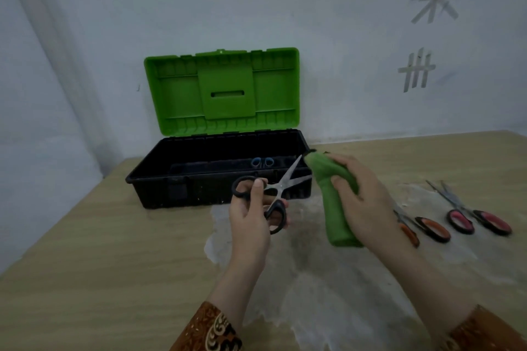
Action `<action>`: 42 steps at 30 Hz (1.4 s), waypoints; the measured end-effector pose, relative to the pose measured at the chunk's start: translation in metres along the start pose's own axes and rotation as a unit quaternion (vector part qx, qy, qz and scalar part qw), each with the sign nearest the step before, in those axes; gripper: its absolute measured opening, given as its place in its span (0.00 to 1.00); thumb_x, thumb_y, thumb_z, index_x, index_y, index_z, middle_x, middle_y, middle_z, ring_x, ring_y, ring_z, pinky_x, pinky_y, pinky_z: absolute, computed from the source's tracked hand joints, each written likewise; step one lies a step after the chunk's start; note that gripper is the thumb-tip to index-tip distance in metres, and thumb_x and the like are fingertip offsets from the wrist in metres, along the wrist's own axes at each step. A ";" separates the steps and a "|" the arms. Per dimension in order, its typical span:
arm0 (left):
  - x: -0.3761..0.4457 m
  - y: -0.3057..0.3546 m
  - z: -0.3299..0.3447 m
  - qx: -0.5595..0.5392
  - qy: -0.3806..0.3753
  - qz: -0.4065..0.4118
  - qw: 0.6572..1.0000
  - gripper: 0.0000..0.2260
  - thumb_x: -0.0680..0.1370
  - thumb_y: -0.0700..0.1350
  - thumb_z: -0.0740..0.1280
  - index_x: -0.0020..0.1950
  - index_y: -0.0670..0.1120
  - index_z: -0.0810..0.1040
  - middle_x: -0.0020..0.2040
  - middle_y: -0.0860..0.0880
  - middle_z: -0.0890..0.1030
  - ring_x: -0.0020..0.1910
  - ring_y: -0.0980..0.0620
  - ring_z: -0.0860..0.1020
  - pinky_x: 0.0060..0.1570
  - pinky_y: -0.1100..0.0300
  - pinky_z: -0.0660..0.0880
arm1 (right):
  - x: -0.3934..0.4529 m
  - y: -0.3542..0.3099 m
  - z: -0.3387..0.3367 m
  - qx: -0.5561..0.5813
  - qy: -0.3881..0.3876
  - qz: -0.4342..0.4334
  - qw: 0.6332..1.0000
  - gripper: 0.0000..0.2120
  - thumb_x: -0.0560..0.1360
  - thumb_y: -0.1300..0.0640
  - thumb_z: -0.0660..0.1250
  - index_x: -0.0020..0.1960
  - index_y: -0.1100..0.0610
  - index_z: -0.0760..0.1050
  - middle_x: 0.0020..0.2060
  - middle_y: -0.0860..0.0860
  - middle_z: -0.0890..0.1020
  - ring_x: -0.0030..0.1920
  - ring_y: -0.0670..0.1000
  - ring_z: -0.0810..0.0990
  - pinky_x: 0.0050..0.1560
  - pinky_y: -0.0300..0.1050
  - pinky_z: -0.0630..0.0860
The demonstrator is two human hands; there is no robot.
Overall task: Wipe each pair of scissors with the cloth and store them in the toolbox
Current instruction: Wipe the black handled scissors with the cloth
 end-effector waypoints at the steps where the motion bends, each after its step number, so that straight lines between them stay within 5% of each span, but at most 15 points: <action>1: -0.001 -0.002 0.001 0.006 -0.007 0.007 1.000 0.12 0.82 0.48 0.60 0.55 0.39 0.74 0.41 0.31 0.77 0.30 0.42 0.77 0.25 0.58 0.74 | -0.007 0.000 0.007 -0.039 0.003 -0.031 0.999 0.17 0.79 0.58 0.60 0.64 0.42 0.72 0.49 0.48 0.74 0.44 0.44 0.74 0.42 0.34 0.67; 4: -0.003 -0.004 0.004 0.006 -0.010 0.013 1.000 0.11 0.82 0.48 0.60 0.52 0.40 0.74 0.39 0.33 0.77 0.27 0.44 0.76 0.23 0.59 0.73 | -0.025 -0.004 0.024 -0.200 -0.025 -0.152 0.968 0.16 0.79 0.54 0.63 0.66 0.45 0.73 0.47 0.53 0.72 0.32 0.50 0.73 0.29 0.37 0.70; 7: -0.004 -0.002 0.004 -0.005 -0.008 0.016 1.000 0.12 0.82 0.48 0.59 0.52 0.40 0.73 0.35 0.35 0.77 0.23 0.47 0.75 0.21 0.61 0.71 | -0.021 0.000 0.024 -0.258 -0.019 -0.163 0.952 0.15 0.77 0.50 0.62 0.63 0.47 0.76 0.44 0.57 0.73 0.26 0.55 0.72 0.21 0.45 0.71; 11: -0.008 0.002 0.007 0.002 -0.021 0.044 0.999 0.12 0.82 0.49 0.58 0.52 0.40 0.72 0.33 0.35 0.76 0.22 0.47 0.73 0.22 0.61 0.70 | -0.016 0.008 0.008 -0.261 0.026 -0.148 0.953 0.16 0.73 0.59 0.71 0.61 0.52 0.79 0.42 0.58 0.73 0.25 0.52 0.68 0.21 0.42 0.67; 15: -0.013 0.007 0.011 0.002 -0.036 0.058 0.998 0.12 0.82 0.48 0.58 0.53 0.38 0.71 0.33 0.37 0.77 0.22 0.47 0.73 0.22 0.61 0.71 | -0.029 -0.003 0.019 -0.270 -0.025 -0.223 0.936 0.15 0.77 0.57 0.66 0.64 0.51 0.77 0.44 0.57 0.74 0.26 0.51 0.69 0.22 0.40 0.66; 19: -0.014 0.010 0.011 0.004 -0.053 0.071 0.996 0.12 0.83 0.47 0.56 0.53 0.38 0.70 0.33 0.37 0.76 0.22 0.46 0.73 0.23 0.60 0.71 | -0.018 0.003 0.015 -0.272 0.015 -0.207 0.940 0.16 0.75 0.60 0.68 0.62 0.52 0.78 0.43 0.58 0.74 0.27 0.49 0.65 0.22 0.40 0.63; 23: -0.014 0.012 0.011 0.009 -0.044 0.077 0.996 0.12 0.83 0.47 0.57 0.53 0.38 0.70 0.36 0.35 0.76 0.24 0.46 0.75 0.23 0.60 0.72 | -0.028 -0.003 0.023 -0.258 -0.024 -0.257 0.931 0.16 0.77 0.57 0.61 0.63 0.52 0.78 0.45 0.57 0.75 0.27 0.52 0.71 0.22 0.41 0.67; 28: -0.014 0.012 0.011 0.019 -0.052 0.087 0.995 0.10 0.83 0.46 0.56 0.52 0.39 0.69 0.32 0.39 0.77 0.23 0.46 0.74 0.23 0.60 0.73 | -0.013 0.009 0.015 -0.282 0.026 -0.184 0.941 0.17 0.72 0.64 0.71 0.60 0.54 0.80 0.45 0.59 0.76 0.25 0.53 0.70 0.22 0.40 0.65; 33: -0.018 0.012 0.015 0.016 -0.060 0.093 0.994 0.10 0.83 0.45 0.56 0.52 0.39 0.69 0.33 0.36 0.76 0.23 0.47 0.74 0.23 0.59 0.73 | -0.025 0.004 0.022 -0.266 -0.008 -0.247 0.932 0.16 0.77 0.60 0.62 0.62 0.53 0.78 0.44 0.58 0.75 0.27 0.52 0.70 0.21 0.43 0.69; 37: -0.015 0.014 0.010 0.027 -0.062 0.093 0.993 0.11 0.83 0.47 0.56 0.51 0.39 0.69 0.30 0.41 0.77 0.22 0.45 0.73 0.24 0.58 0.73 | -0.012 0.019 0.017 -0.288 0.017 -0.175 0.941 0.18 0.72 0.66 0.71 0.60 0.53 0.79 0.45 0.60 0.76 0.24 0.52 0.67 0.20 0.42 0.66; 42: -0.017 0.018 0.014 0.017 -0.095 0.090 0.991 0.10 0.83 0.45 0.55 0.51 0.39 0.69 0.30 0.40 0.77 0.20 0.45 0.72 0.24 0.59 0.72 | -0.005 0.035 -0.011 -0.253 0.075 -0.101 0.959 0.14 0.76 0.61 0.68 0.60 0.52 0.80 0.46 0.58 0.75 0.29 0.50 0.68 0.26 0.35 0.63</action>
Point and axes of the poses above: each hand's wrist, its own x-axis towards the middle knuckle, its own z-axis out of the palm, y = z × x, the point moved 3 cm from there along x, towards the middle knuckle
